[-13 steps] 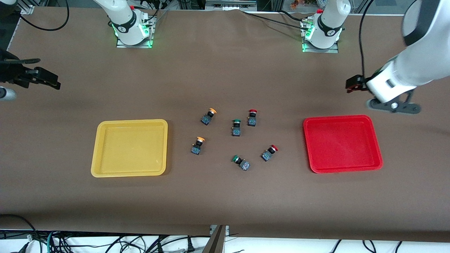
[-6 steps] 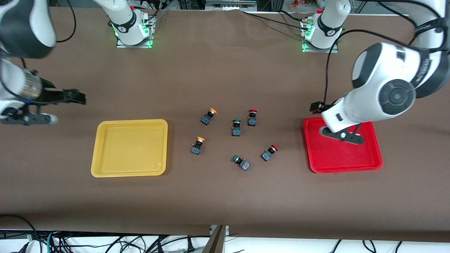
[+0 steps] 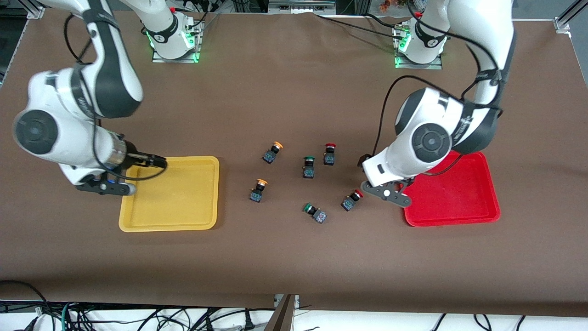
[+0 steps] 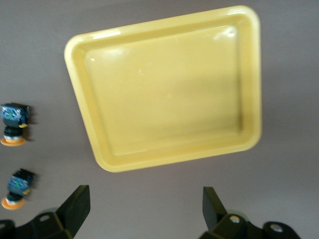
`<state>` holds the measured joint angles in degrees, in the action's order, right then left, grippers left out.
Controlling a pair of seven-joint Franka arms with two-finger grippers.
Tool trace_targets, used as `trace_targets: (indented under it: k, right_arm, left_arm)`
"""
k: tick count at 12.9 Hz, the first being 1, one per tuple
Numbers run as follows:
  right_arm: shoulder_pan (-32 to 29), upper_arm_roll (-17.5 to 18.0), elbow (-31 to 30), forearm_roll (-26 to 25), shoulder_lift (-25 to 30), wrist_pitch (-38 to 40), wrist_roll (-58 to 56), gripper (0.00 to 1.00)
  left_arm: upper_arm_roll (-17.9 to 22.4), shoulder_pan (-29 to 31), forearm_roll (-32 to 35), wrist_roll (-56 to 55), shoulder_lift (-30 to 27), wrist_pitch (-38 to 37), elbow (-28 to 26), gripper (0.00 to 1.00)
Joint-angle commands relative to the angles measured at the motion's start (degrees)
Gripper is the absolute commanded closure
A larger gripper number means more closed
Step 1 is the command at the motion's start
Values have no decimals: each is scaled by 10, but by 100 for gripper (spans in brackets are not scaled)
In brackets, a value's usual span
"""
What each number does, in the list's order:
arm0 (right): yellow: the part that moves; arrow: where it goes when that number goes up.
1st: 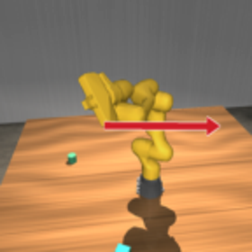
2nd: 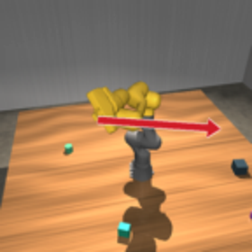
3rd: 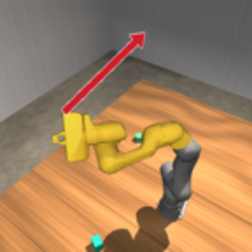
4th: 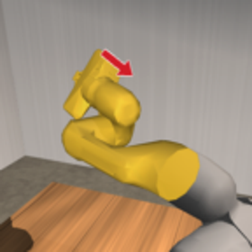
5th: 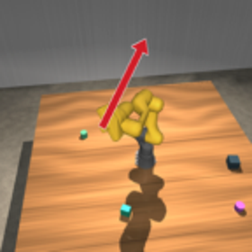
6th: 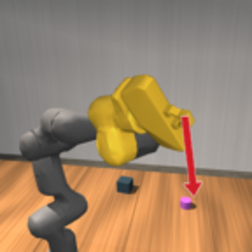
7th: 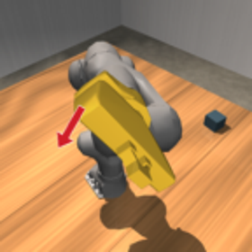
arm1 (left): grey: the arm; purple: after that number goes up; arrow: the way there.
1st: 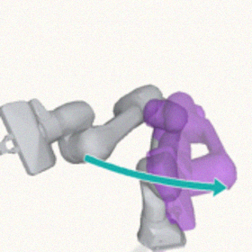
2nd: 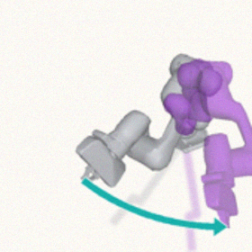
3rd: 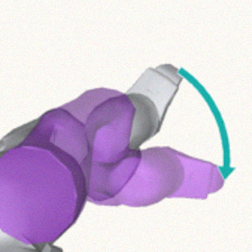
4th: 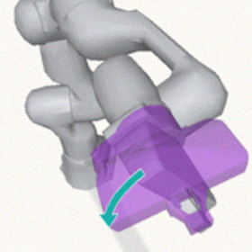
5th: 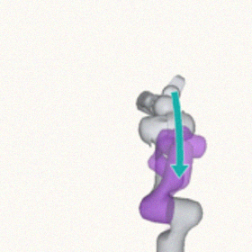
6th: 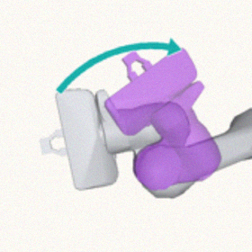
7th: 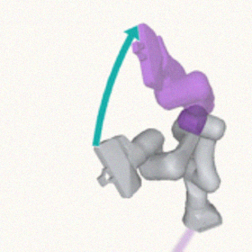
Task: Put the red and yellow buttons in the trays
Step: 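Reach red button with the left gripper while the right gripper reaches yellow button, then close the left gripper on red button while the right gripper grasps yellow button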
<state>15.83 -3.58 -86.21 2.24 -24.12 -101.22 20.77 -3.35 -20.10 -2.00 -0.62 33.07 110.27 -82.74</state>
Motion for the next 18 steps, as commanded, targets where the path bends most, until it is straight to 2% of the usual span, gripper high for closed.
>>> trace_targets:
  k: [1,3,5,8,11,15,16,17,18]
  right_arm:
    - [37,-4,10,8,-25,-32,69,0]
    - [63,-4,10,9,-48,-63,117,0]
    - [86,-4,10,9,-66,-95,178,0]
    - [114,-4,10,9,-94,-133,239,0]
    - [154,-4,10,9,-119,-177,319,0]
    - [209,-4,10,9,-149,-223,427,0]
    - [222,-4,10,9,-155,-229,441,0]
    - [234,-4,9,11,-161,-231,444,0]
    - [249,-4,6,17,-163,-234,459,0]
  left_arm:
    - [6,-27,1,9,52,66,20,0]
    - [8,-48,14,9,85,144,12,0]
    - [6,-60,96,9,108,187,11,0]
    - [7,-68,117,38,142,257,7,0]
    - [6,-49,115,114,148,266,4,0]
    - [6,-49,111,113,161,267,-5,0]
    - [6,-49,112,113,160,267,-7,13]
    - [7,-49,112,118,161,267,-8,38]
    - [6,-48,112,121,160,267,-8,57]
